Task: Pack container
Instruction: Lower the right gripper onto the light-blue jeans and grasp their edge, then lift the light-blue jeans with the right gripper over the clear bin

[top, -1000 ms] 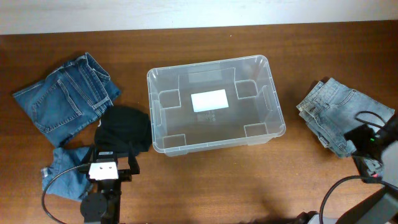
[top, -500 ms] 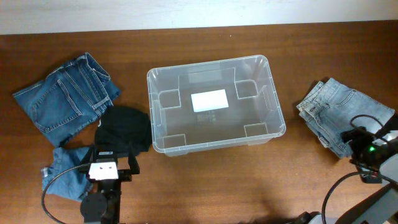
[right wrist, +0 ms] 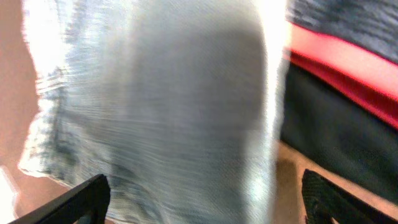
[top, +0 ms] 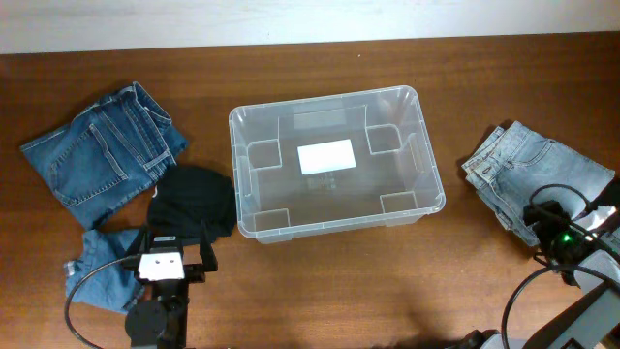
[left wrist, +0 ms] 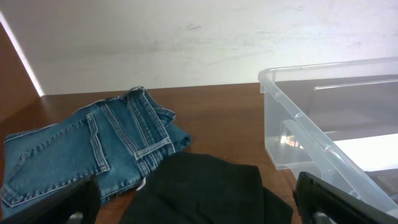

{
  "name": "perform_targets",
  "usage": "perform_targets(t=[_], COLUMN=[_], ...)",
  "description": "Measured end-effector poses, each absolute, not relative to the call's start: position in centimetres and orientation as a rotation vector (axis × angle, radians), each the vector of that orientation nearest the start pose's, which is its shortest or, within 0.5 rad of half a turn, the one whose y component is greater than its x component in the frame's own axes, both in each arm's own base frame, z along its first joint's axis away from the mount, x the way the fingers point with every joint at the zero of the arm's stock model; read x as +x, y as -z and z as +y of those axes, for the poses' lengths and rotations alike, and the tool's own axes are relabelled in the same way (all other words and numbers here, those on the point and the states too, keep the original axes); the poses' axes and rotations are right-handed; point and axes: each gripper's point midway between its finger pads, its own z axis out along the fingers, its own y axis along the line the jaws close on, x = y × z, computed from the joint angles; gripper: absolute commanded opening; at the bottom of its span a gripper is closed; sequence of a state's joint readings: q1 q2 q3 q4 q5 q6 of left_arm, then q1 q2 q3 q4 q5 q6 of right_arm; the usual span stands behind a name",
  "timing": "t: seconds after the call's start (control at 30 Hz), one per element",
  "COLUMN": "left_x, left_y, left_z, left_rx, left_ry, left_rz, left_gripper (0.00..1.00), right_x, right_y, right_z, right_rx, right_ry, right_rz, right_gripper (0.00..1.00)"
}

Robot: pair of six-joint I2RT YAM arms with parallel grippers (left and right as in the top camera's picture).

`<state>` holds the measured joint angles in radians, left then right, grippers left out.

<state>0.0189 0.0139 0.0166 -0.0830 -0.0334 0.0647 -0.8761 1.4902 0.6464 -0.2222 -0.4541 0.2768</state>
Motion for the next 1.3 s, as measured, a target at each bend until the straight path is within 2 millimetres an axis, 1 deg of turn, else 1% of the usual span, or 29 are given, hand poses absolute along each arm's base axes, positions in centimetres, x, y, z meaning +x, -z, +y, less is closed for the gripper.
perform_targets(t=[0.1, 0.2, 0.27, 0.3, 0.47, 0.5, 0.57, 0.6, 0.67, 0.9, 0.97, 1.03, 1.07, 1.2, 1.23, 1.27, 1.3], left_x=[24.6, 24.6, 24.6, 24.6, 24.6, 24.6, 24.6, 24.6, 24.6, 24.6, 24.6, 24.6, 24.6, 24.6, 24.6, 24.6, 24.6], left_y=[-15.8, -15.8, -15.8, -15.8, -15.8, -15.8, -15.8, -15.8, -15.8, -15.8, -15.8, -15.8, -15.8, -15.8, -15.8, -15.8, -15.8], left_z=[1.0, 1.0, 1.0, 1.0, 1.0, 1.0, 1.0, 1.0, 1.0, 1.0, 1.0, 1.0, 1.0, 1.0, 1.0, 1.0, 1.0], left_rx=[0.012, 0.013, 0.012, 0.013, 0.013, 0.013, 0.012, 0.013, 0.012, 0.012, 0.013, 0.013, 0.013, 0.012, 0.013, 0.013, 0.013], left_ry=[-0.091, -0.091, -0.091, -0.091, -0.091, -0.091, -0.091, -0.091, -0.091, -0.091, -0.091, -0.091, -0.091, -0.091, -0.091, -0.091, -0.091], left_rz=[1.652, 1.652, 1.652, 1.652, 1.652, 1.652, 1.652, 1.652, 1.652, 1.652, 1.652, 1.652, 1.652, 1.652, 1.651, 1.652, 1.652], left_gripper=[1.00, 1.00, 1.00, 1.00, 1.00, 1.00, 1.00, 1.00, 1.00, 1.00, 1.00, 1.00, 1.00, 1.00, 1.00, 1.00, 1.00], right_x=[27.2, 27.4, 27.4, 27.5, 27.5, 27.5, 27.4, 27.4, 27.4, 27.5, 27.6, 28.0, 28.4, 31.0, 32.0, 33.1, 33.9], right_y=[-3.8, -3.9, -3.9, -3.9, -4.0, -3.9, -3.9, -3.9, -3.9, -3.9, -4.4, -5.5, -6.7, -12.8, -15.1, -17.8, -20.4], right_z=[-19.2, -18.9, -18.8, -18.8, -18.7, -18.7, -18.6, -18.6, -18.5, -18.3, -17.9, -17.7, -17.7, -17.9, -17.9, -17.8, -17.3], right_rx=[1.185, 1.179, 1.175, 1.171, 1.171, 1.174, 1.176, 1.180, 1.178, 1.172, 1.167, 1.154, 1.139, 0.968, 0.897, 0.809, 0.727], right_ry=[-0.429, -0.457, -0.465, -0.464, -0.475, -0.477, -0.479, -0.480, -0.489, -0.504, -0.539, -0.574, -0.597, -0.618, -0.613, -0.593, -0.580], right_rz=[2.155, 2.149, 2.148, 2.149, 2.147, 2.149, 2.151, 2.150, 2.151, 2.151, 2.150, 2.142, 2.137, 2.111, 2.105, 2.092, 2.086], right_gripper=[0.71, 0.65, 0.58, 0.49, 0.47, 0.41, 0.23, 0.08, 0.04, 0.04, 0.04, 0.04, 0.04, 0.04, 0.04, 0.04, 0.04])
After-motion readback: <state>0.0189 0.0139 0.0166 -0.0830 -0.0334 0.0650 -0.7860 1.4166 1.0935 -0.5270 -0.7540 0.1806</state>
